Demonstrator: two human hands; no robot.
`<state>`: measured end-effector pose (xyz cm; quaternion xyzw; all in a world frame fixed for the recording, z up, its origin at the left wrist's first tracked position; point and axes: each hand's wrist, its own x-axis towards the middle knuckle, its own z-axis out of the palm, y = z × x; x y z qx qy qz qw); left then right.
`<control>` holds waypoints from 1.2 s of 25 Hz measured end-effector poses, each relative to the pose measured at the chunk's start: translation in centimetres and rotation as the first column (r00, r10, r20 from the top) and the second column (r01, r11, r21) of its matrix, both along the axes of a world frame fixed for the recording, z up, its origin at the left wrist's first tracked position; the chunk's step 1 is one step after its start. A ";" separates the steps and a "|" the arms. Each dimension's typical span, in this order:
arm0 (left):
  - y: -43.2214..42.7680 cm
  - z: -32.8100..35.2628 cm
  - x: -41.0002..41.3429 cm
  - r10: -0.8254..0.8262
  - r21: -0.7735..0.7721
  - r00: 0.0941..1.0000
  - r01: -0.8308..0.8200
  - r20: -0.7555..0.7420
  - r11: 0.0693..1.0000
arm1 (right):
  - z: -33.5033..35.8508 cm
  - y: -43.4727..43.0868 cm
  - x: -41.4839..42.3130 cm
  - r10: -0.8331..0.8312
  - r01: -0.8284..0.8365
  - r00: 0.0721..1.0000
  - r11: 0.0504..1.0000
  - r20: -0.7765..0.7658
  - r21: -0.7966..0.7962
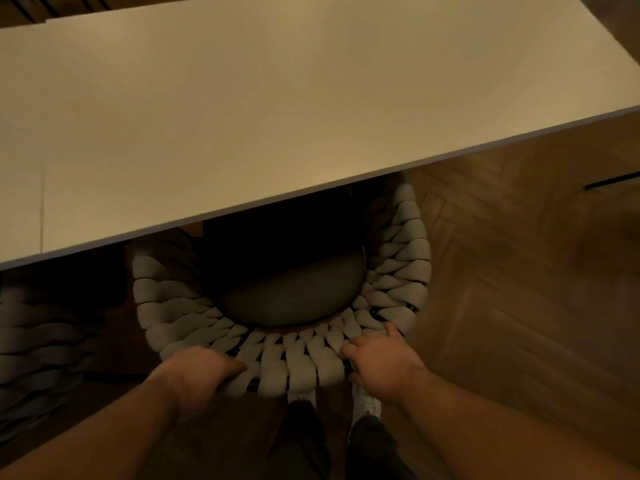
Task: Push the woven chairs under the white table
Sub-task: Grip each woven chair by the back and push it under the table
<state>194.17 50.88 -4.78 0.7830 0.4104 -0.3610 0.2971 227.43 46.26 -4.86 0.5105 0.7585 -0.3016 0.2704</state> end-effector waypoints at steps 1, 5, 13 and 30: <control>0.6 -0.3 -0.5 -0.005 0.015 1.000 0.005 -0.028 1.000 | 0.1 0.4 -0.4 0.002 -0.002 1.000 1.000 -0.010 0.014; 0.8 -0.5 -0.7 0.050 -0.003 0.998 -0.051 -0.042 0.999 | 0.4 0.9 -0.6 -0.001 0.001 1.000 1.000 -0.015 0.008; 0.4 -0.5 1.6 0.108 -0.025 0.993 -0.109 -0.045 0.994 | 0.2 -1.4 1.5 -0.184 0.166 0.975 0.975 0.121 0.145; 4.6 5.0 12.0 0.262 0.030 0.963 -0.264 0.057 0.964 | 6.0 -1.4 6.6 -0.725 0.737 0.673 0.643 -0.148 0.207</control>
